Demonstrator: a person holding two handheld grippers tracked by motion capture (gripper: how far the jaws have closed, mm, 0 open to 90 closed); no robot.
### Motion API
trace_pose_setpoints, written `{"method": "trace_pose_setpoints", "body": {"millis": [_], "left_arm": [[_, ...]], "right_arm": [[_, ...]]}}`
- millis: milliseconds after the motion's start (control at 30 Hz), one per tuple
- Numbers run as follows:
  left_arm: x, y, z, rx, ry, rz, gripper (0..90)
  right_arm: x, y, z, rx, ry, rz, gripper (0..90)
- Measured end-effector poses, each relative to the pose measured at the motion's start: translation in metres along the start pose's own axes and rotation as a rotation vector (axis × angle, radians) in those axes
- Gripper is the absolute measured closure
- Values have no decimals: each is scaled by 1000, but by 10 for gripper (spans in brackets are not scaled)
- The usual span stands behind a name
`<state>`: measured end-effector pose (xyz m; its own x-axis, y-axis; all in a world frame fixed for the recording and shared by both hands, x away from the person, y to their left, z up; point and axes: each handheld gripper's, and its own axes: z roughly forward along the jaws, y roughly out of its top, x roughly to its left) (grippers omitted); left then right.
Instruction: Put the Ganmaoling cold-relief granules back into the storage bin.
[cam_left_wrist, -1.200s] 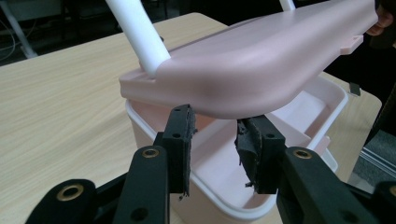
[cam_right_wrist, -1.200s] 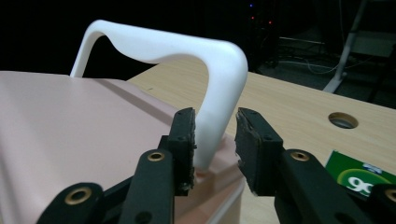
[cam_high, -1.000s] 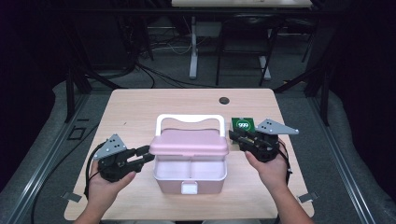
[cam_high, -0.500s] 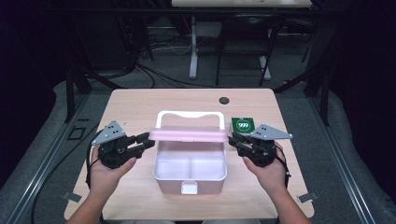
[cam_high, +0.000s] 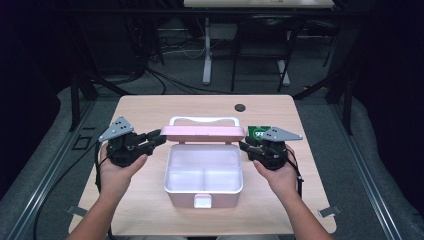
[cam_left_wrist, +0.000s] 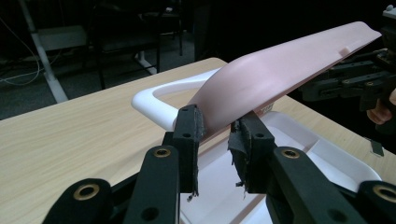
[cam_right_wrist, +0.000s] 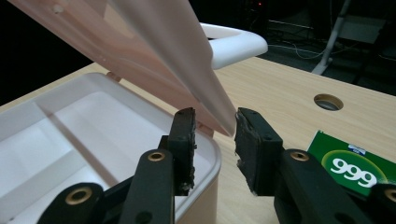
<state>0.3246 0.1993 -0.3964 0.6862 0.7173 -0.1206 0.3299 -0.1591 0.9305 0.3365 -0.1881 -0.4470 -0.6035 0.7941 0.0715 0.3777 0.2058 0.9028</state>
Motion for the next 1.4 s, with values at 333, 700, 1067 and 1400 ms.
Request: {"method": "trace_pose_setpoints", "body": {"millis": [333,700,1067,1400], "left_arm": [[4,7,6,8,16,7,732],[11,17,16,14,38,-2,732],[15,10,18,28,41,-15,707],[13,-7,21,61,21,-16,695]], "right_arm": [[-7,2,15,-7,-16,24,688],[-5,12,24,-9,-39,17,787],[-6,20,34,7,-102,-6,836],[-13,23,43,11,-91,30,844]]}}
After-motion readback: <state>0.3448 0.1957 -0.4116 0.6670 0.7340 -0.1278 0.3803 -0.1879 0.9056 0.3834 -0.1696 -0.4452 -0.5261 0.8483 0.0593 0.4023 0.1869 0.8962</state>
